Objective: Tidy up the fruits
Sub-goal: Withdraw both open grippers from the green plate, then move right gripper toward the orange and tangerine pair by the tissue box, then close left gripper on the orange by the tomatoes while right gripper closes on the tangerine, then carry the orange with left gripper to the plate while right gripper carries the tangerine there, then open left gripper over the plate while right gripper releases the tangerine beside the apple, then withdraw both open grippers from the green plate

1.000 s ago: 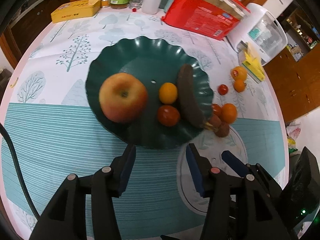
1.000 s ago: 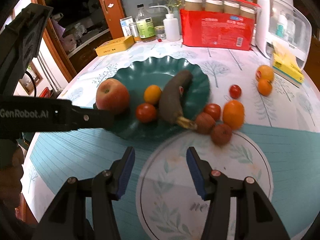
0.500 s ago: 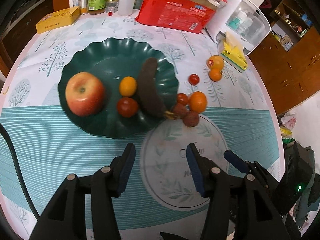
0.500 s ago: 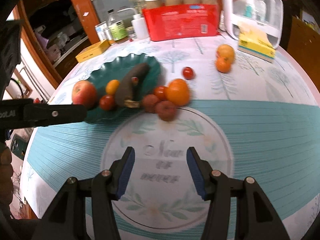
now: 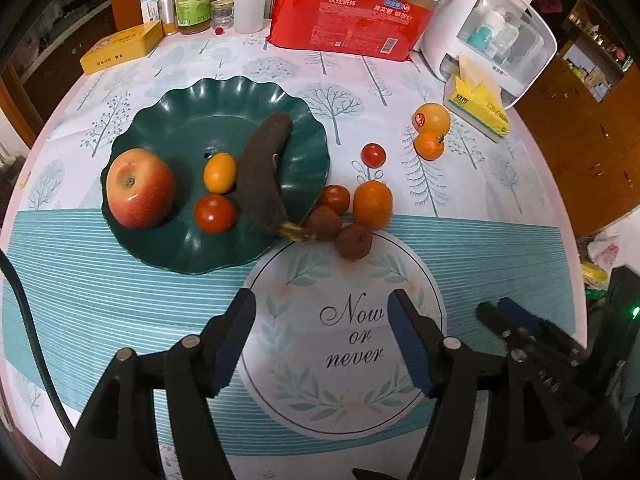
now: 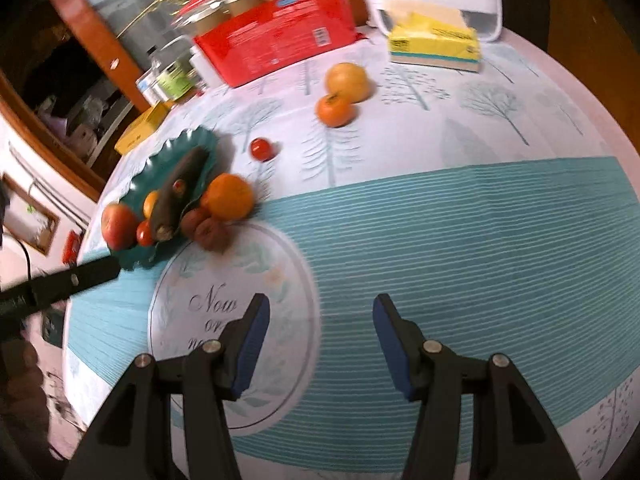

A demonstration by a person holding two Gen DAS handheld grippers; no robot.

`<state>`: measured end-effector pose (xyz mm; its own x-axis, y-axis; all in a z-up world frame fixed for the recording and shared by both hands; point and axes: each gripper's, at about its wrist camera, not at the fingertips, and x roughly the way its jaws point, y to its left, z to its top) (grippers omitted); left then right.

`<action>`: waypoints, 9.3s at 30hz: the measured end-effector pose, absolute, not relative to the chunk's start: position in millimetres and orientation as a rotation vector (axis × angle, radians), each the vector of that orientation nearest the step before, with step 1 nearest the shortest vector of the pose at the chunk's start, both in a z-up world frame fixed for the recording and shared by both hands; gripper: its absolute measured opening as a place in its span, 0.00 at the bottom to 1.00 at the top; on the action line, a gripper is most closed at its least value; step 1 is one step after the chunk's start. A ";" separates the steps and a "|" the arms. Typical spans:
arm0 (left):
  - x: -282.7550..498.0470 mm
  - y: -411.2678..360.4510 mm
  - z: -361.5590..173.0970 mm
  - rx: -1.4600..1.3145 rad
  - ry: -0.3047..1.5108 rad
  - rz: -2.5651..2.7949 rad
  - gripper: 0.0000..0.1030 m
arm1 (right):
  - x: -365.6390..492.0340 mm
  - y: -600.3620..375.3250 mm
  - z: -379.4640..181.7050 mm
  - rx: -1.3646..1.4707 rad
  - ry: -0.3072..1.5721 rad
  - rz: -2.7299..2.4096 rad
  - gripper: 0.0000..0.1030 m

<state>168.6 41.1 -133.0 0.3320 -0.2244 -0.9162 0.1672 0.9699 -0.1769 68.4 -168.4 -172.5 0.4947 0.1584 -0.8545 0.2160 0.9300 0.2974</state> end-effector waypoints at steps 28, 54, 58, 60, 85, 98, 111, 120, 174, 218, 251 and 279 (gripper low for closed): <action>228.6 -25.8 -135.6 0.002 1.189 -0.134 0.70 | 220.2 -269.9 -133.1 0.356 1.085 0.103 0.53; 260.4 -42.2 -174.4 -0.016 1.263 -0.128 0.66 | 273.2 -220.7 -186.1 0.229 1.083 0.190 0.53; 263.7 -45.7 -181.4 -0.001 1.280 -0.136 0.61 | 275.1 -211.1 -186.9 0.145 1.059 0.215 0.53; 265.5 -47.4 -184.9 0.008 1.290 -0.138 0.55 | 276.5 -208.2 -188.1 0.129 1.061 0.223 0.53; 264.2 -50.0 -184.6 0.027 1.263 -0.159 0.33 | 265.1 -195.2 -196.8 0.024 1.095 0.190 0.39; 241.8 -33.8 -140.0 -0.049 1.205 -0.208 0.33 | 235.2 -180.6 -186.4 0.057 1.117 0.193 0.39; 222.0 24.1 -99.5 -0.068 1.089 -0.185 0.33 | 209.4 -128.1 -148.5 0.004 1.057 0.237 0.39; 215.6 73.7 -84.7 -0.052 1.037 -0.178 0.33 | 202.6 -84.1 -129.4 -0.001 1.020 0.240 0.39; 286.9 255.8 -151.6 -0.277 1.008 -0.304 0.41 | 219.8 81.8 -170.8 0.084 1.043 0.265 0.39; 294.3 202.6 -128.2 -0.201 0.983 -0.280 0.62 | 152.9 24.9 -153.9 0.098 1.041 0.121 0.40; 139.4 85.6 -126.1 -0.187 1.124 -0.063 0.79 | 77.1 -129.3 -148.8 0.150 1.049 0.193 0.61; 151.9 13.0 -155.1 -0.299 1.237 0.173 0.83 | 161.9 -243.6 -149.7 0.098 0.994 0.233 0.68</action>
<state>151.9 13.0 -155.1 0.3218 -0.0321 -0.9463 -0.2899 0.9481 -0.1308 161.9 -243.6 -149.7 0.5227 0.2391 -0.8183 -0.1497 0.9707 0.1880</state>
